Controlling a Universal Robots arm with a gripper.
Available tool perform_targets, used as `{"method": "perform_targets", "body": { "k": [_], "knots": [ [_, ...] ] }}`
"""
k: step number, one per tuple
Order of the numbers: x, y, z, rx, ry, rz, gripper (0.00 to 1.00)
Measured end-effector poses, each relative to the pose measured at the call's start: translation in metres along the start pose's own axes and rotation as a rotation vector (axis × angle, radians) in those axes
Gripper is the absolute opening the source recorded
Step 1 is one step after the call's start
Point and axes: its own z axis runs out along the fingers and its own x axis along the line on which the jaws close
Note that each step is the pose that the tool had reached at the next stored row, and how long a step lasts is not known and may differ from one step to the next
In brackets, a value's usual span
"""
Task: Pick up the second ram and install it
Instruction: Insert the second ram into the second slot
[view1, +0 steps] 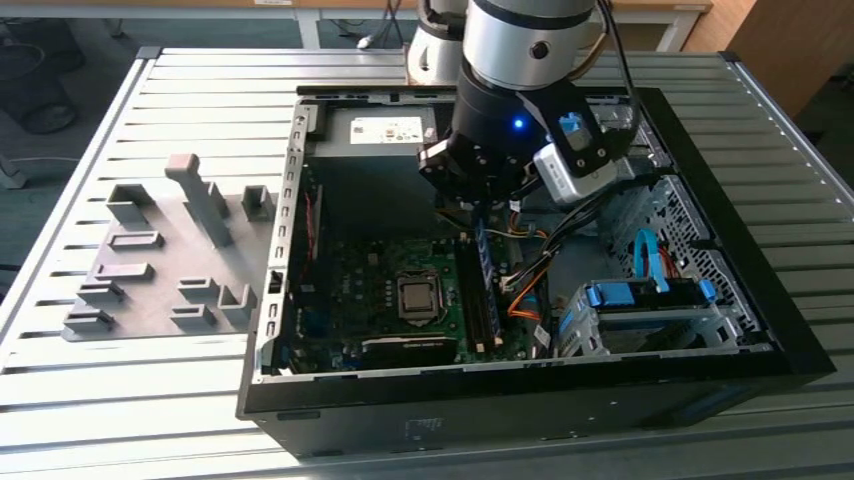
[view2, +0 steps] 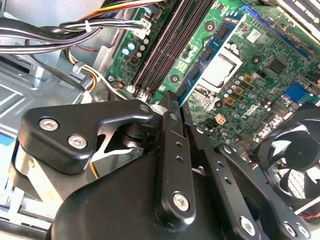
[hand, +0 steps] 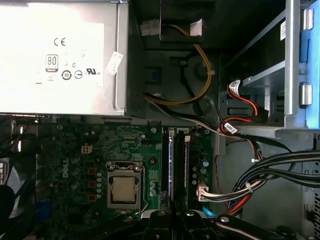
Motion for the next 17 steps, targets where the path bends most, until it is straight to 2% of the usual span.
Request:
{"method": "perform_targets", "body": {
  "k": [17],
  "knots": [
    [-0.0002,-0.0027,0.016,-0.0001,0.0,0.004,0.14]
  ]
}}
